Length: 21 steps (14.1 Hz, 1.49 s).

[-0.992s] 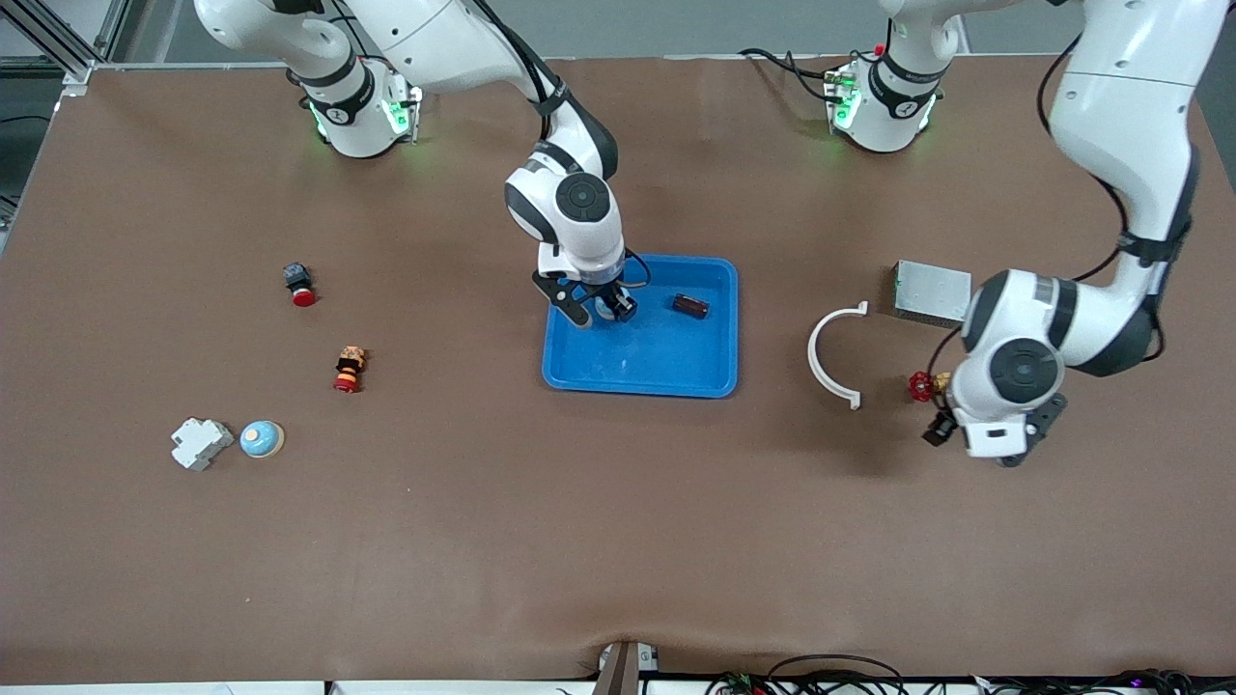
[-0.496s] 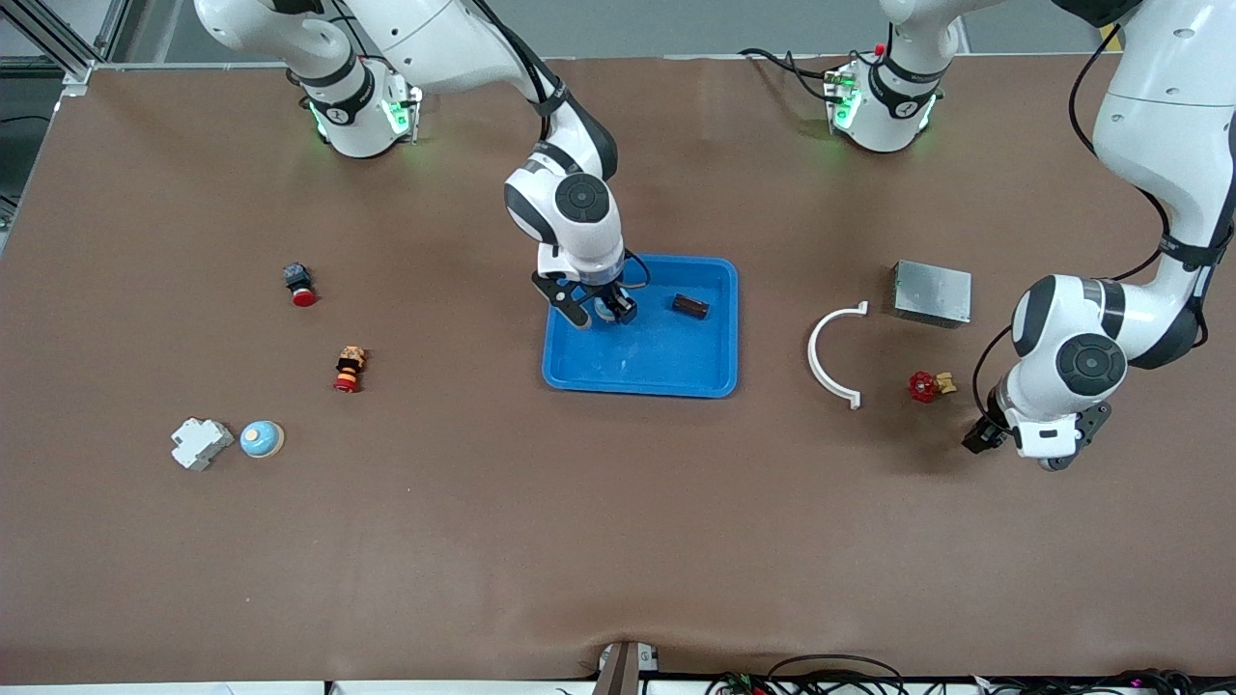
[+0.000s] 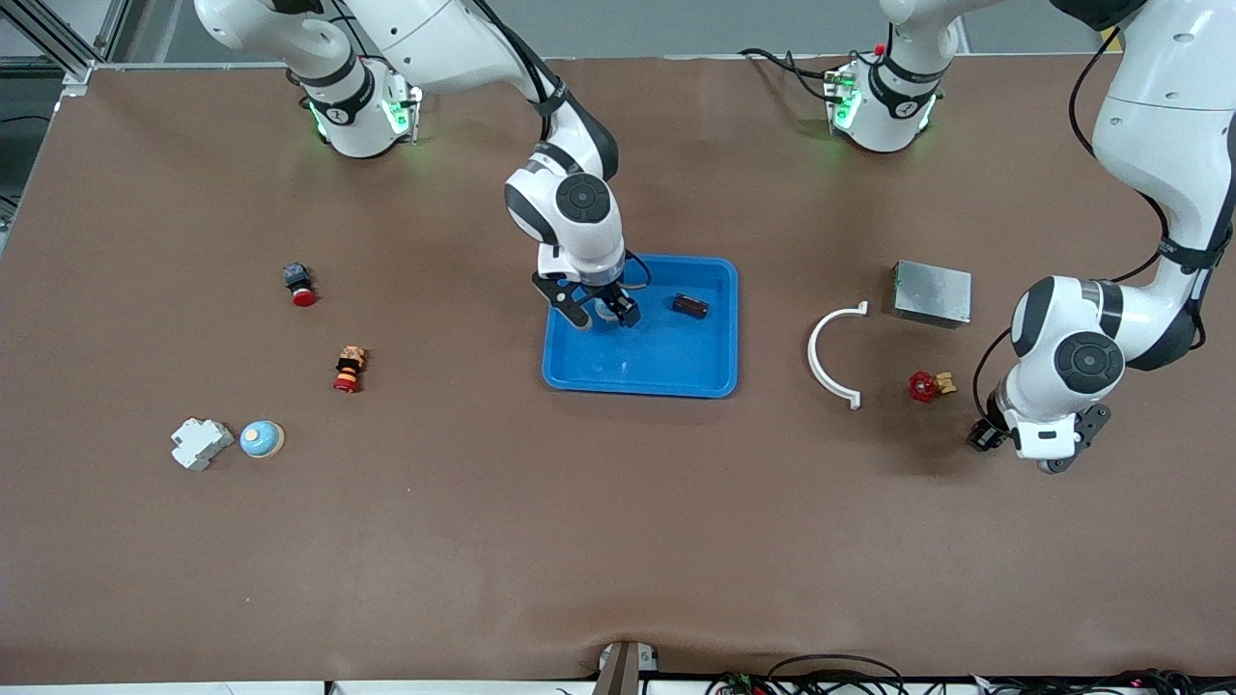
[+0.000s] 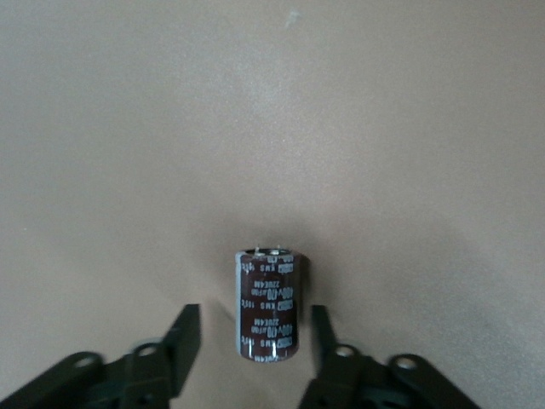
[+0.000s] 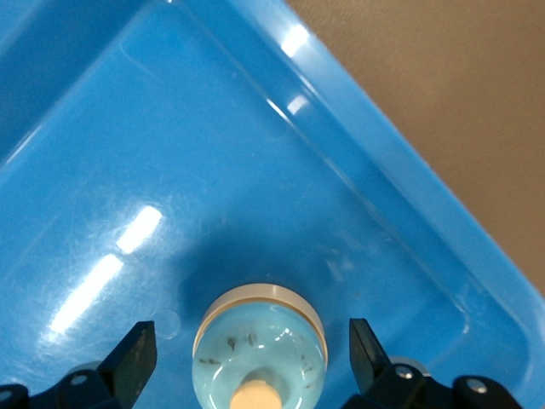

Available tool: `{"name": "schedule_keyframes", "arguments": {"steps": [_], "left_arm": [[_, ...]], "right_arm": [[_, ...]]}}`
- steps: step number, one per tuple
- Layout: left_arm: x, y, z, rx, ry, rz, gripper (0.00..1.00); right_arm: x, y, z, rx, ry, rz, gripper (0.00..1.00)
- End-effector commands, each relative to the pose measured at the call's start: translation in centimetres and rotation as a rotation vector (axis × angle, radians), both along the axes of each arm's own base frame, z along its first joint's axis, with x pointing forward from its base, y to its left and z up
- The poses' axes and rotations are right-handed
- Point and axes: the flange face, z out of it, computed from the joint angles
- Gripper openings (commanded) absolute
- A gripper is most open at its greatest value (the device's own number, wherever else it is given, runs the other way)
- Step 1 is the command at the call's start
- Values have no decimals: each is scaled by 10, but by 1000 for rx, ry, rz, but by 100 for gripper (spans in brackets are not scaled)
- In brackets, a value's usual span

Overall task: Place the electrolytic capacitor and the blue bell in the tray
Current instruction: 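Lower the bell with the right gripper while the left gripper reaches the capacitor, then open the right gripper on the bell while the left gripper grasps the capacitor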

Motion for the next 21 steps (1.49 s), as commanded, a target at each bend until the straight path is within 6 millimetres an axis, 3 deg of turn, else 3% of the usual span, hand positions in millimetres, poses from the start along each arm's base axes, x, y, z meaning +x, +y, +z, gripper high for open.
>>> {"name": "schedule_keyframes", "arguments": {"steps": [1, 2, 3, 5, 8, 10, 13, 18, 19, 21], "left_arm": [[0, 0, -7, 20, -27, -69, 22], [0, 4, -7, 33, -33, -84, 5], [0, 5, -5, 36, -36, -84, 0], [4, -6, 3, 35, -51, -92, 0], [-3, -24, 14, 30, -49, -127, 0], [-2, -60, 29, -6, -76, -121, 0], [-19, -123, 56, 8, -24, -128, 0], [-52, -236, 90, -9, -1, -118, 0], [-61, -263, 92, -26, -8, -120, 0], [-83, -316, 91, -38, -24, -100, 0]], "right_arm": [[22, -6, 37, -77, 43, 35, 100], [30, -20, 57, -114, 81, 77, 100], [35, -33, 78, -139, 94, 143, 100], [67, -83, 120, -178, 100, 197, 100], [123, -186, 177, -145, 123, 330, 100], [149, -250, 201, -118, 111, 400, 100], [176, -339, 220, -119, 95, 508, 100], [203, -450, 221, -119, 50, 643, 100], [207, -475, 220, -116, 36, 657, 100], [210, -506, 215, -113, 10, 698, 100]]}}
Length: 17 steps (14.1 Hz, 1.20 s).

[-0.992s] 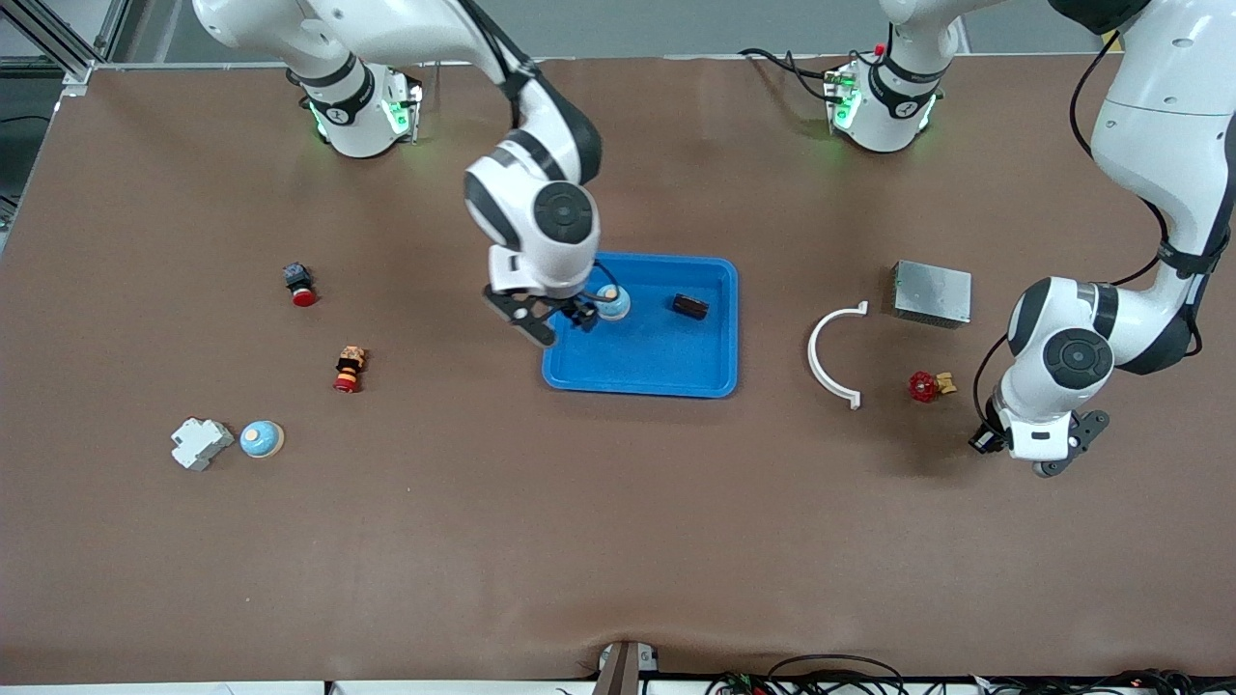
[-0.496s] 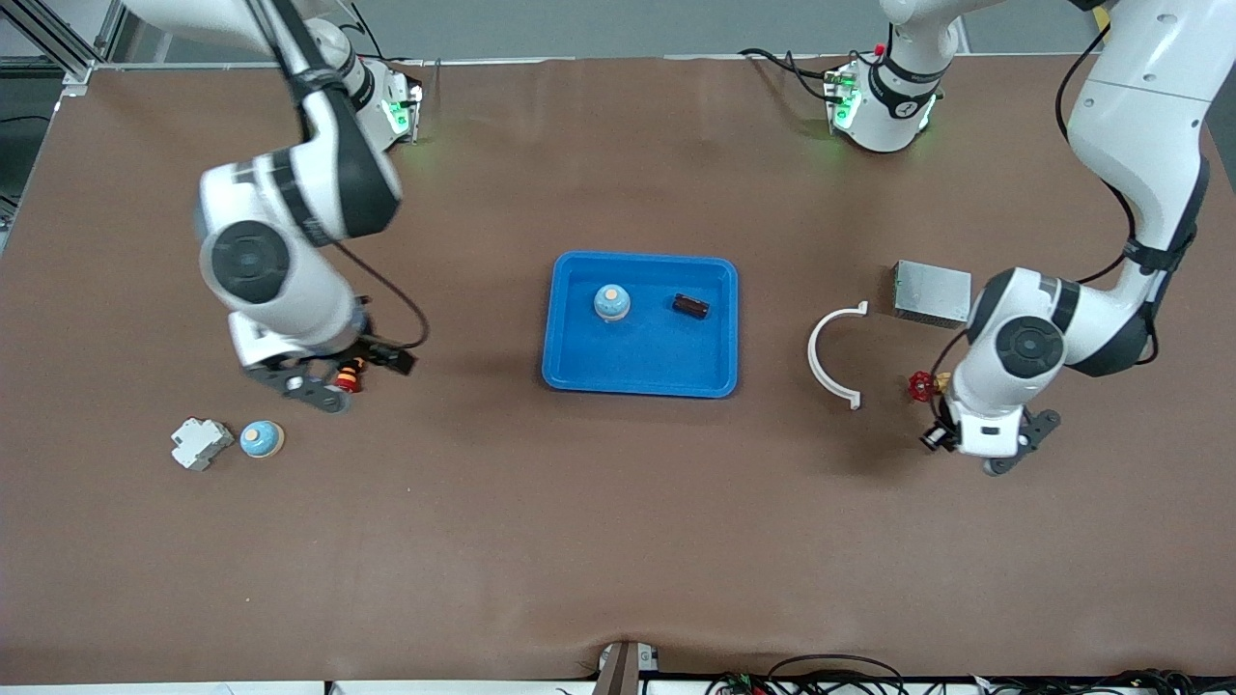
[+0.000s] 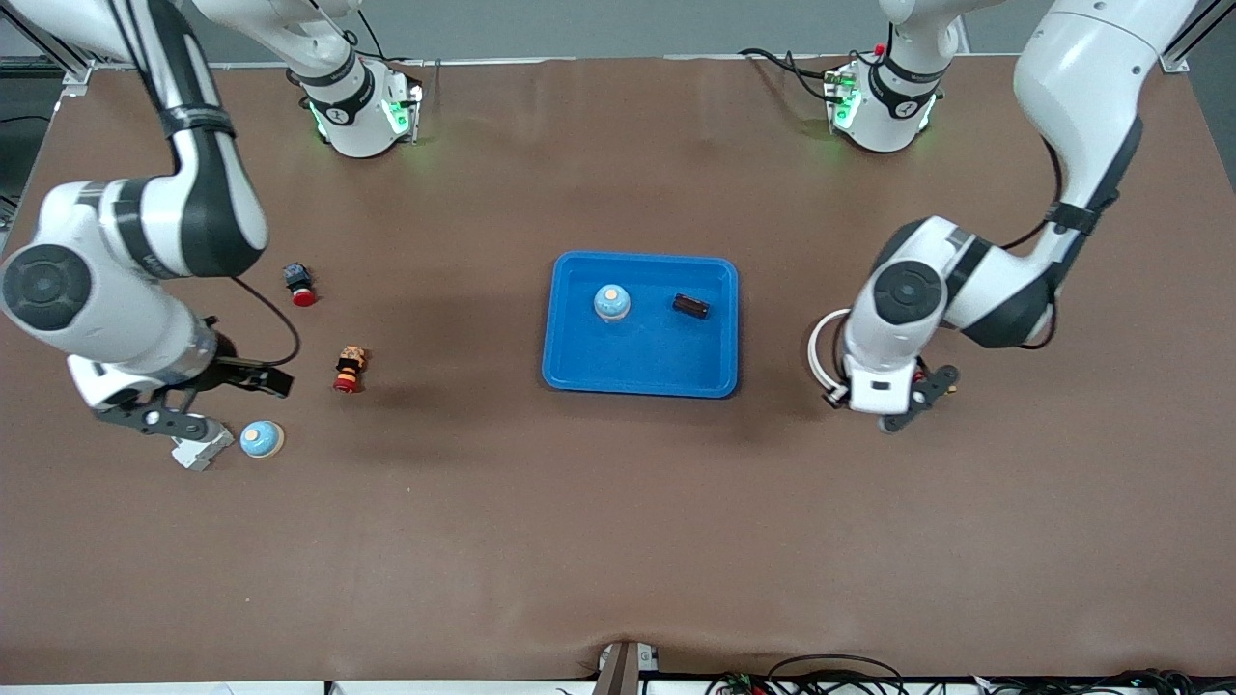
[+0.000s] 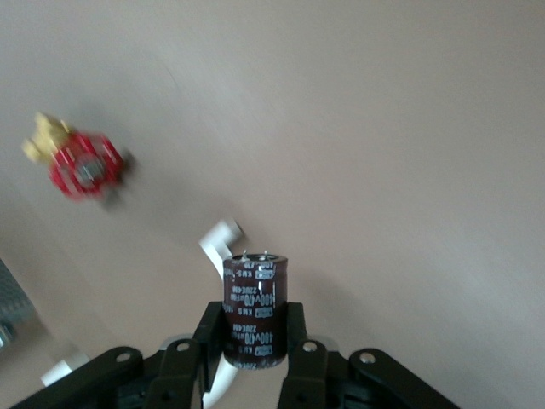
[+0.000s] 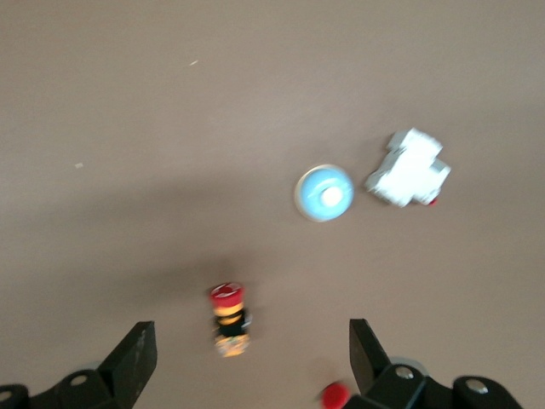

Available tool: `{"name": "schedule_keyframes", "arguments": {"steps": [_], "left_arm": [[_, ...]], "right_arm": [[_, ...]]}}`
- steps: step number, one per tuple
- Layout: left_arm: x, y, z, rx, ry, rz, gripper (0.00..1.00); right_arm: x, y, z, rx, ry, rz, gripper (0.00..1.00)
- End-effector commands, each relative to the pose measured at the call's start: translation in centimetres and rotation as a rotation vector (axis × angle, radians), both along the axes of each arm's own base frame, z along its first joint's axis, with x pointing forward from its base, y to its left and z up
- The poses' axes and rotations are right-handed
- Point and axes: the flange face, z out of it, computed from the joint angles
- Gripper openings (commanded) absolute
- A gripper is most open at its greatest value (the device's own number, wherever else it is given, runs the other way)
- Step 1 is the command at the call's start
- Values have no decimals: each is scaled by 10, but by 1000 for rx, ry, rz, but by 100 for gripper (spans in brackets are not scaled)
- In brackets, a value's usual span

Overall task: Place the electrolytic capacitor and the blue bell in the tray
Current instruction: 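Open the right gripper on the bell while the left gripper grasps the capacitor, then drop the capacitor with the left gripper while the right gripper reaches the bell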

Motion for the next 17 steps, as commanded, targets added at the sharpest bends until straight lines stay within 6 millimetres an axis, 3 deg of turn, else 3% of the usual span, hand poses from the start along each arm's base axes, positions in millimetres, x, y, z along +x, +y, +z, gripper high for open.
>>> {"name": "schedule_keyframes", "arguments": {"steps": [1, 4, 5, 7, 9, 12, 14, 15, 17], "left_arm": [[-26, -60, -1, -6, -21, 50, 0], [-38, -121, -10, -62, -29, 179, 0], [-45, -137, -14, -68, -33, 210, 0], [-38, -148, -25, -99, -32, 321, 0], [-48, -176, -35, -116, -22, 380, 0], [-64, -190, -60, -80, -7, 382, 0], [-63, -185, -77, -63, 9, 389, 0], [-61, -185, -79, -66, 12, 397, 4], [-59, -186, -77, -69, 11, 388, 38]], "right_arm": [[-2, -43, -7, 7, -22, 56, 100], [-2, -80, -43, 15, -29, 62, 100], [-4, -83, -57, 31, -32, 50, 100], [-7, -87, -84, 97, -16, 10, 100], [-6, -92, -102, 114, -3, -2, 100], [-2, -97, -130, 110, -16, 0, 100], [0, -105, -146, 108, -24, -7, 100], [1, -107, -155, 107, -29, -10, 100], [1, -113, -170, 106, -31, -15, 100]]}}
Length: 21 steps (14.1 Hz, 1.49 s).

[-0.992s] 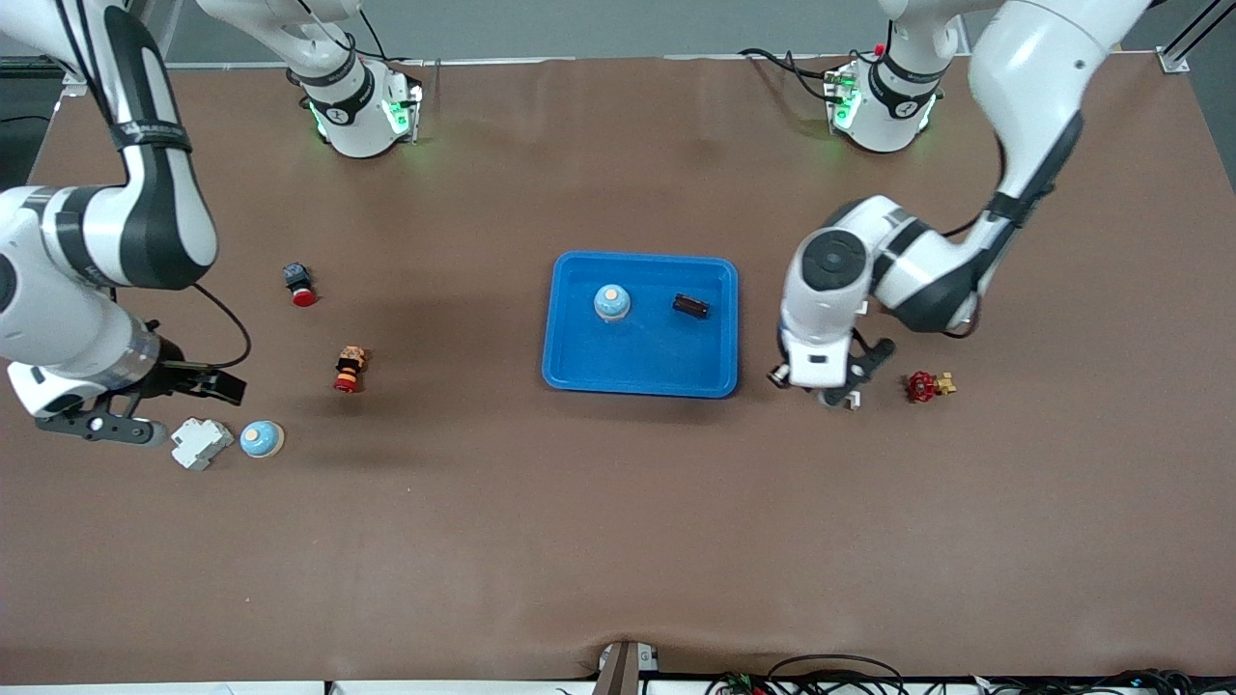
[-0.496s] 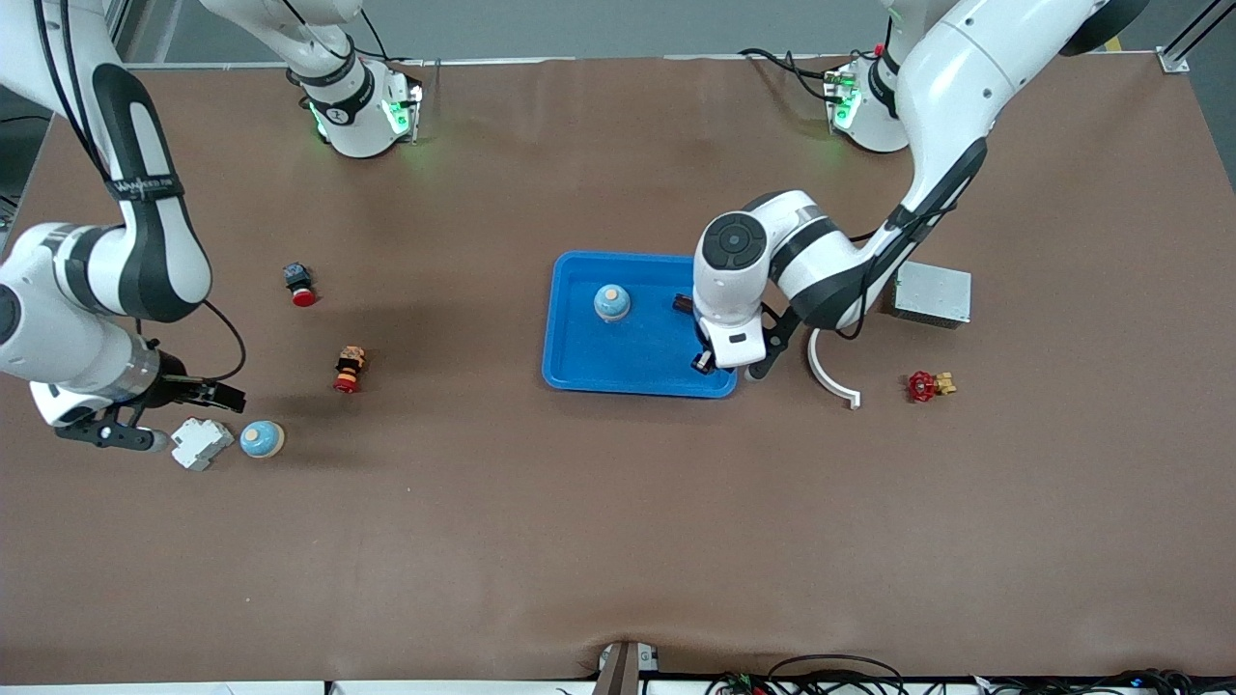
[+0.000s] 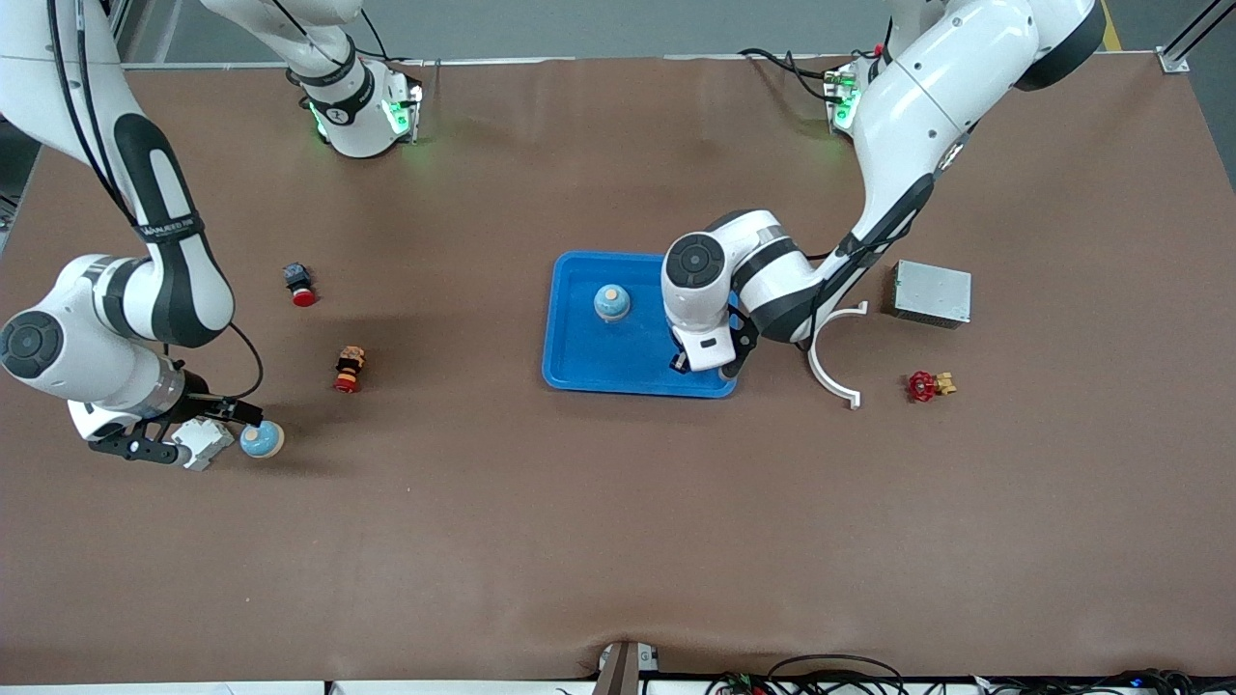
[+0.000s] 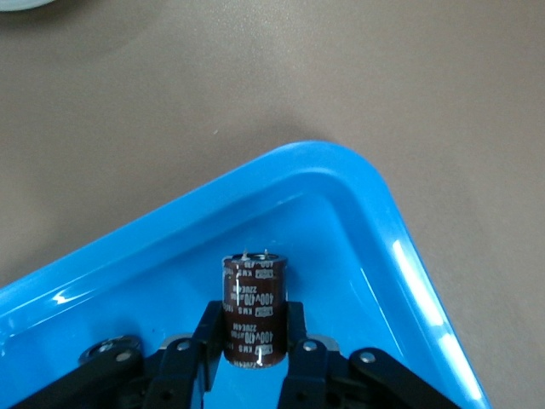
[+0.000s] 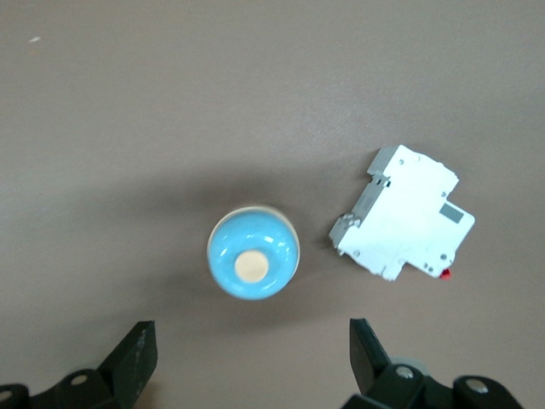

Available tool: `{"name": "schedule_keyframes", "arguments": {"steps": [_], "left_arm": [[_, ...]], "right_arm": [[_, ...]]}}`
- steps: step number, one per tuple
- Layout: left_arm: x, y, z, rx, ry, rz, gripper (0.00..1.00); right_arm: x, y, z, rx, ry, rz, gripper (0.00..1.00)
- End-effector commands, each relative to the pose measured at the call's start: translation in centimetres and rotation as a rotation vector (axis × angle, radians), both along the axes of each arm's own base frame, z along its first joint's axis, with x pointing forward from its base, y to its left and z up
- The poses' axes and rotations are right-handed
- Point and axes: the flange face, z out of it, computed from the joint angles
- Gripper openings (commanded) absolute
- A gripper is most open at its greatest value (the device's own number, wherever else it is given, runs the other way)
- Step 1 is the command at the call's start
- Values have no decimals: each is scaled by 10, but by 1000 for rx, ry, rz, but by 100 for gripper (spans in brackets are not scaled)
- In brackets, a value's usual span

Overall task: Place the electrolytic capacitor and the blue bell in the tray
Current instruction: 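Drop the capacitor with the left gripper while the right gripper reaches the bell, then grasp the second blue bell with the right gripper while the left gripper retracts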

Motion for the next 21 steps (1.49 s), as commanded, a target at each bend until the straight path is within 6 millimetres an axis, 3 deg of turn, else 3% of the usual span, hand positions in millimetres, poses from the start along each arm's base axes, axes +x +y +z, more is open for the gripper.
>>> {"name": "schedule_keyframes", "arguments": {"steps": [1, 2, 7, 9, 12, 15, 17, 19, 21], "left_arm": [[10, -2, 4, -8, -18, -3, 79], [11, -3, 6, -6, -27, -10, 100], [39, -2, 53, -46, -93, -39, 100], [64, 4, 82, -88, -115, 23, 100], [97, 33, 124, -65, -125, 36, 100], [122, 80, 180, -103, -161, 61, 100], [142, 122, 217, -131, -183, 1, 100], [157, 161, 247, -173, -192, -50, 100], [165, 201, 262, -148, -178, -115, 100]], "right_arm": [[3, -9, -19, 21, -6, -1, 100], [3, -10, -23, 21, -11, -3, 100], [6, -14, -41, 27, -24, -20, 100], [9, -12, -45, 27, -24, -21, 100], [12, -9, -46, 33, -27, -27, 100], [13, -7, -53, 39, -34, -34, 100], [12, -7, -57, 39, -31, -34, 100], [12, -6, -58, 39, -40, -36, 100], [12, -5, -62, 45, -37, -41, 100]]}}
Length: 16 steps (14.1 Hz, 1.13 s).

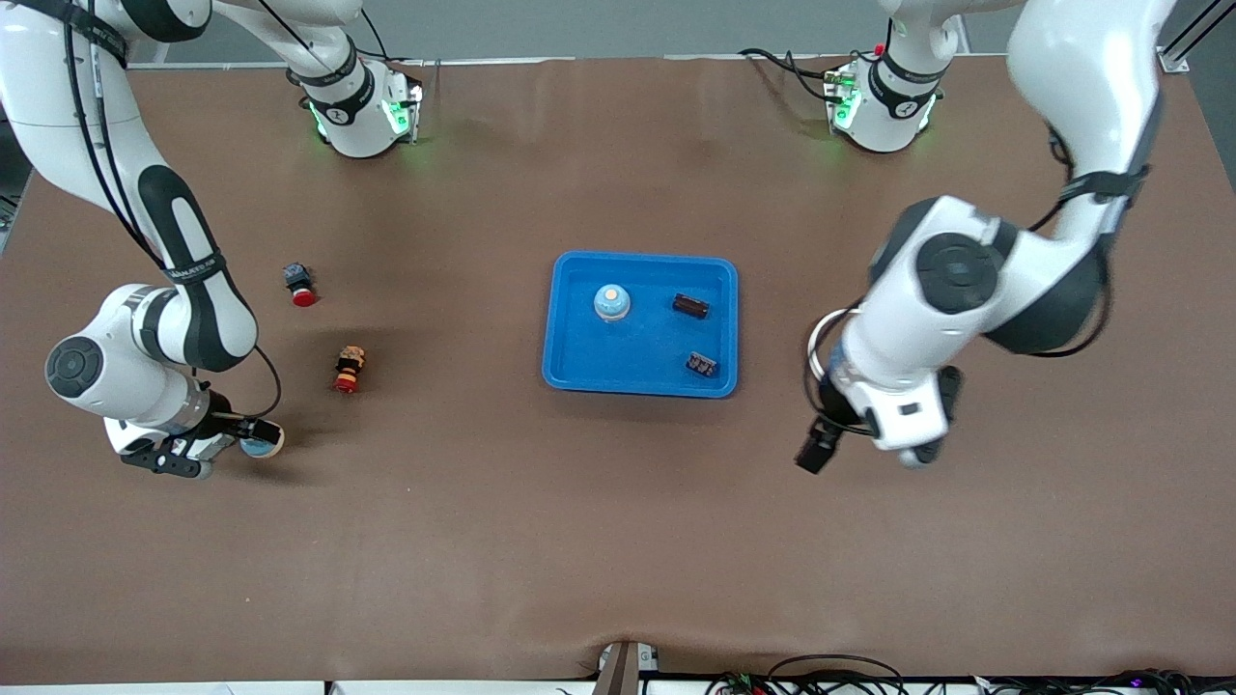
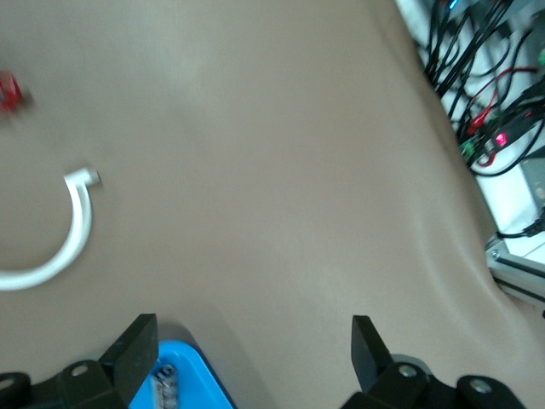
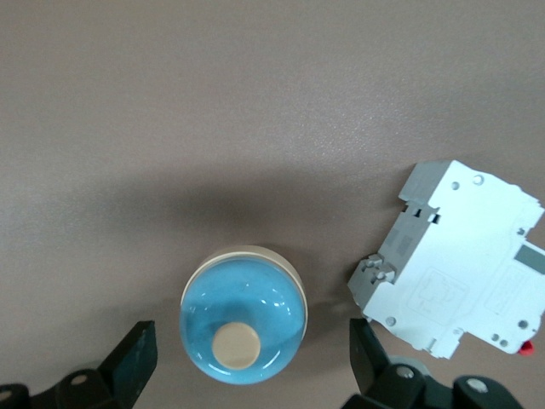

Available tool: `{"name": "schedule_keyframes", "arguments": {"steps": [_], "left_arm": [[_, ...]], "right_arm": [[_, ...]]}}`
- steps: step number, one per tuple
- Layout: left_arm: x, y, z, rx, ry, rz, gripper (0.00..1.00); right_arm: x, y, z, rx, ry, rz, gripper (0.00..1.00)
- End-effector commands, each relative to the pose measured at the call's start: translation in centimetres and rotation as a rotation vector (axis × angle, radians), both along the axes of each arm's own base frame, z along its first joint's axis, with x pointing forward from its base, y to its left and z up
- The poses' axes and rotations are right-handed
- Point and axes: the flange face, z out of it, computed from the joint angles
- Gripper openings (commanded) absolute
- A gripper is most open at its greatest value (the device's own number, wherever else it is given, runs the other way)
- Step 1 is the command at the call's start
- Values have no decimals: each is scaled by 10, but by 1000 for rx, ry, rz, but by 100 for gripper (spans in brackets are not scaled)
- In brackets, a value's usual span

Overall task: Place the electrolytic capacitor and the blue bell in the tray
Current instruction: 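Grasp the second blue bell with the right gripper while the left gripper retracts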

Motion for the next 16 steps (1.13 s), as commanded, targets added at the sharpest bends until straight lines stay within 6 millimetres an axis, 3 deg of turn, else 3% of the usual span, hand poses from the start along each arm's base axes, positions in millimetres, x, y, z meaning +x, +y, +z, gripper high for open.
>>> {"name": "schedule_keyframes", "arguments": {"steps": [1, 6, 9, 12, 13, 16], "left_arm": [[5, 42, 23, 29, 13, -98, 100], [15, 118, 31, 89, 35, -274, 100], [-1, 147, 77, 155, 30, -325, 100], [-22, 159, 107, 201, 81, -421, 100], [-31, 161, 122, 204, 79, -490, 100], [-61, 174, 166, 229, 87, -614, 100]], "right_arm": [[5, 1, -4, 21, -15, -13, 100], [5, 6, -9, 33, -17, -22, 100], [6, 8, -11, 32, -26, -19, 100], [6, 9, -11, 31, -26, -14, 100], [6, 10, -11, 31, -26, -13, 84], [6, 13, -12, 30, -24, -3, 3]]}}
